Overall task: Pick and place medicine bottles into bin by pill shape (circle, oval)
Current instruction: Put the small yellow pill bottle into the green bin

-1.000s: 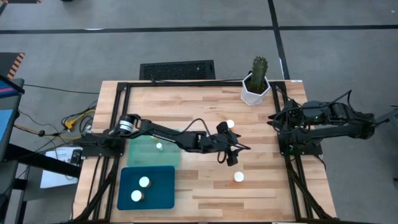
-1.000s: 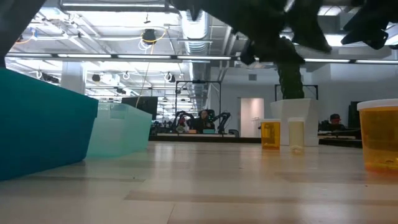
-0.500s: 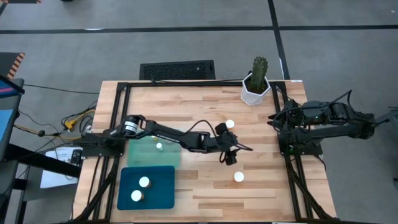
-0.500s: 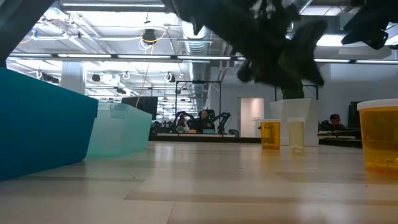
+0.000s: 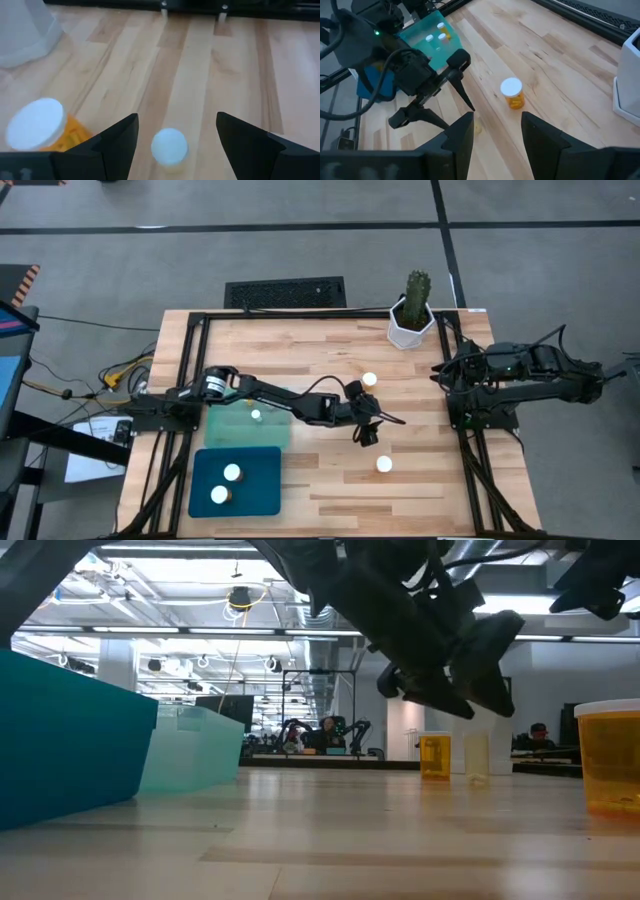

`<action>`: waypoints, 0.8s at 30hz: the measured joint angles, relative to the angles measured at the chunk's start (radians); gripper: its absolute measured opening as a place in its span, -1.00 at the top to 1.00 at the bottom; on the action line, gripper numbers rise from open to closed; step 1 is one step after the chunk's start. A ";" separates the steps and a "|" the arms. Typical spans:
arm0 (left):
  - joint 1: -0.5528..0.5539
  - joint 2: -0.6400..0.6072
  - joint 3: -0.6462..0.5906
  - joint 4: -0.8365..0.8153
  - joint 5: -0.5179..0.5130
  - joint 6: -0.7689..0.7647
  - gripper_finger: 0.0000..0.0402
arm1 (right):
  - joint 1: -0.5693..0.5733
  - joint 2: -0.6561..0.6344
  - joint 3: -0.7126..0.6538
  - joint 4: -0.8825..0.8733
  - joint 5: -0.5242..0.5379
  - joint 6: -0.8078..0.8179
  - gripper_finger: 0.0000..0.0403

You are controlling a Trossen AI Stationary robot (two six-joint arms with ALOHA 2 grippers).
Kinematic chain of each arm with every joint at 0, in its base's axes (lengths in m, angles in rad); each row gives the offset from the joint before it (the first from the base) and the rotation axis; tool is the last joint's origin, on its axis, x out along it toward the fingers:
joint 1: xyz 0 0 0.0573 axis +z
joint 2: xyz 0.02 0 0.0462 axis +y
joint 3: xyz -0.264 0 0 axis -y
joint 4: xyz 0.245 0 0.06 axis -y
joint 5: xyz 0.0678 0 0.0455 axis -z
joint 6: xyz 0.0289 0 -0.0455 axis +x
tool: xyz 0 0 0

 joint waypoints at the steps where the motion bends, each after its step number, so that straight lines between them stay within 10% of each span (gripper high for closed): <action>1: 0.000 0.008 0.001 0.003 0.004 -0.003 -0.30 | 0.000 0.000 0.000 0.000 0.000 -0.001 0.13; 16: 0.000 0.048 0.001 -0.010 -0.004 -0.010 -0.28 | 0.000 0.000 0.000 0.001 0.000 -0.017 0.13; 24: 0.000 0.048 0.001 -0.009 -0.005 -0.008 0.12 | 0.000 0.000 0.000 0.001 0.000 -0.017 0.13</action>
